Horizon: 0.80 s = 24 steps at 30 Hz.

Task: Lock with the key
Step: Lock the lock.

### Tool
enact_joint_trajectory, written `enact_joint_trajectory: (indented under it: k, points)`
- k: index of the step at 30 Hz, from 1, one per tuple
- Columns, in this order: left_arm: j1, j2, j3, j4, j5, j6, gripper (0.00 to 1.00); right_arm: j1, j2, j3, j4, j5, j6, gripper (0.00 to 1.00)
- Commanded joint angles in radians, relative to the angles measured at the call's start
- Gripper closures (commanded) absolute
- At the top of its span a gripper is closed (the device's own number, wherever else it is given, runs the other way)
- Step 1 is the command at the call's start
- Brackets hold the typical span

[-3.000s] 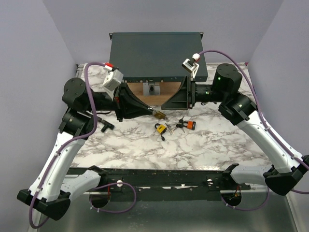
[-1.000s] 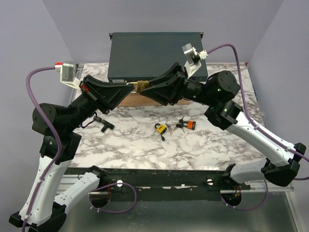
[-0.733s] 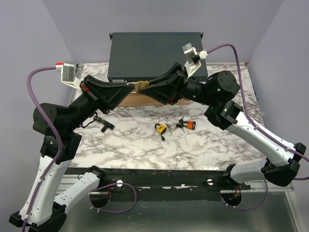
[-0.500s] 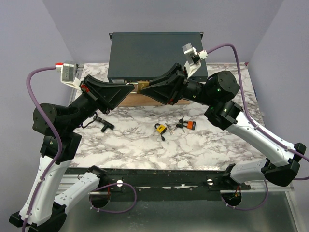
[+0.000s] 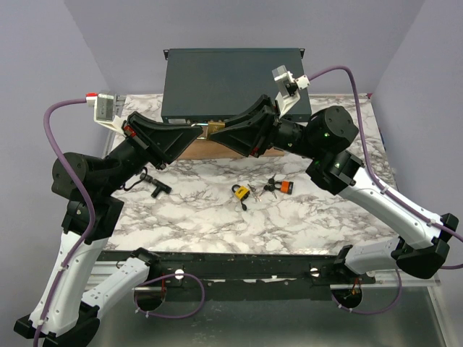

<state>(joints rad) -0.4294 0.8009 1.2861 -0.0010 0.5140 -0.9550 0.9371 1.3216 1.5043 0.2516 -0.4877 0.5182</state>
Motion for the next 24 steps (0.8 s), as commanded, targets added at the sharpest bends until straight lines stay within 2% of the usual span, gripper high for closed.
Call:
enact_joint_trajectory:
  k: [1, 6, 8, 9, 11, 17, 24]
  points:
    - [0.000, 0.004, 0.001, 0.015, 0.002, -0.001, 1.00, 0.012, -0.027, 0.021, 0.003, 0.014, -0.021, 0.76]
    - [0.000, 0.007, 0.010, 0.003, 0.009, 0.011, 1.00, 0.013, -0.042, 0.013, -0.015, 0.018, -0.033, 0.79]
    - [0.000, 0.009, 0.010, 0.003, 0.026, 0.017, 1.00, 0.014, -0.045, 0.020, -0.023, 0.007, -0.031, 0.89]
    - [0.000, 0.010, 0.011, 0.003, 0.033, 0.019, 1.00, 0.013, -0.046, 0.024, -0.029, 0.003, -0.026, 0.97]
    - [0.000, 0.015, 0.018, -0.035, 0.048, 0.027, 1.00, 0.013, -0.048, 0.032, -0.043, -0.005, -0.022, 0.99]
    - [0.000, 0.007, 0.045, -0.142, 0.084, 0.102, 0.72, 0.013, -0.086, 0.014, -0.079, -0.026, -0.012, 0.99]
    - [0.000, -0.016, 0.079, -0.267, 0.147, 0.188, 0.67, 0.013, -0.137, -0.017, -0.141, -0.061, -0.008, 0.99]
